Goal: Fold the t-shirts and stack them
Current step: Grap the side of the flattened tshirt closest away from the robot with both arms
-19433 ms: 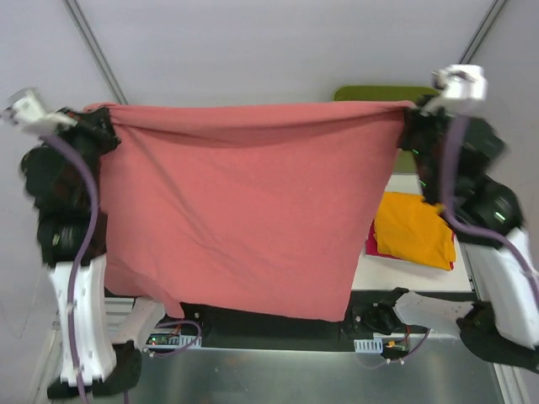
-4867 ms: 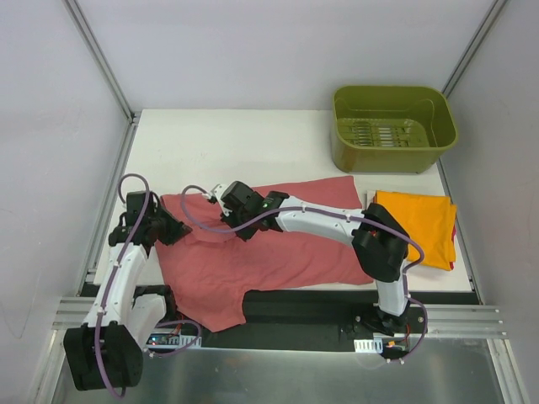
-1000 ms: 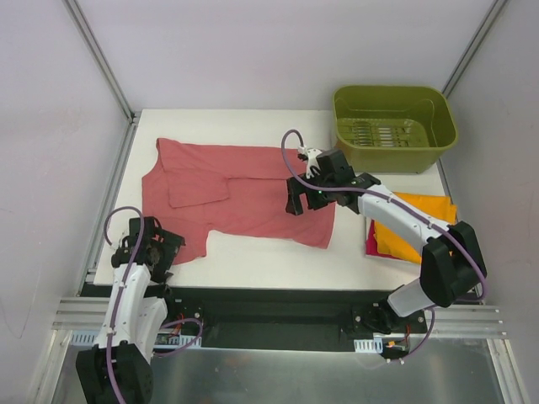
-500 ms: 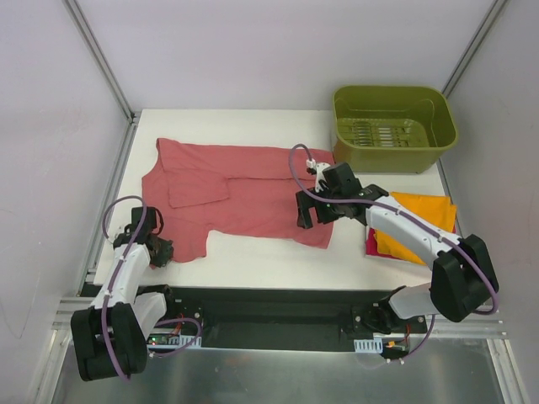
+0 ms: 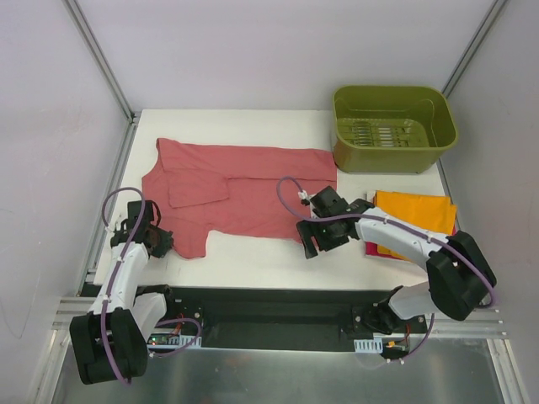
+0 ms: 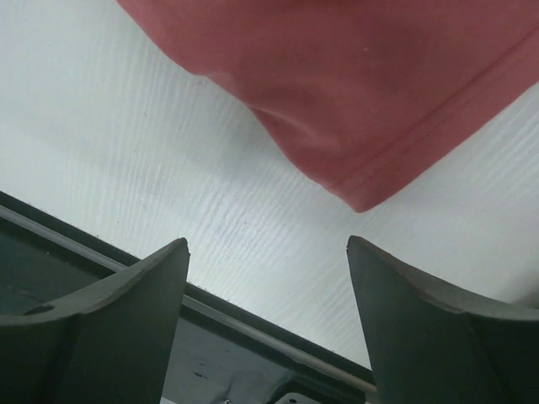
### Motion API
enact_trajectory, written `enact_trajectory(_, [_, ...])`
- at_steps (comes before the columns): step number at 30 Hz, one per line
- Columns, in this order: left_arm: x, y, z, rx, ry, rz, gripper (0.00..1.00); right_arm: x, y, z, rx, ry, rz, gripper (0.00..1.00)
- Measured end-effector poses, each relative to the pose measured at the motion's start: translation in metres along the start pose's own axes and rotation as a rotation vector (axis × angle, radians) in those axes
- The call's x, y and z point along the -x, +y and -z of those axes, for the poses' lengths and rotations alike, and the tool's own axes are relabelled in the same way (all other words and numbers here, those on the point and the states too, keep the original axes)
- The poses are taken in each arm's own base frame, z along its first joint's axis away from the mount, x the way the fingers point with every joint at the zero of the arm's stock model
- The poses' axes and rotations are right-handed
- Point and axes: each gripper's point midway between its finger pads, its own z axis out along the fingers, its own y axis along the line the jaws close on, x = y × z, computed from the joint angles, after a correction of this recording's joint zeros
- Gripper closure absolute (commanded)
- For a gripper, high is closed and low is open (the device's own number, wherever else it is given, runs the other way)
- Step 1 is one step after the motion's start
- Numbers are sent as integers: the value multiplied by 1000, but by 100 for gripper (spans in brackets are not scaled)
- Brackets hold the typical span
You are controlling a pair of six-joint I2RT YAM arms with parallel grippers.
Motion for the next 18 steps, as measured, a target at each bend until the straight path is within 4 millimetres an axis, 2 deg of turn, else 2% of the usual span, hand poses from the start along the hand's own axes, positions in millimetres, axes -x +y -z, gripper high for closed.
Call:
enact_trajectory(1, [1,-3,2,-13,-5,-3,100,-2,1,-3,-6,14,7,31])
enact_trajectory(2, [3,-5,3,-26,-13,-5,100,-5,2,-7,-13,30,14,39])
enact_trajectory(5, [6,-9,6,-39,-22,-9,100,-11,-1,-17,-47,67,19,46])
enact_trajectory(13, [7,-10,6,-40,-23,-23,100,-4,-21,-30,-171,85,18,47])
enact_trajectory(18, [7,-10,6,-37,-21,-28,100,2,-27,-30,-209,64,21,57])
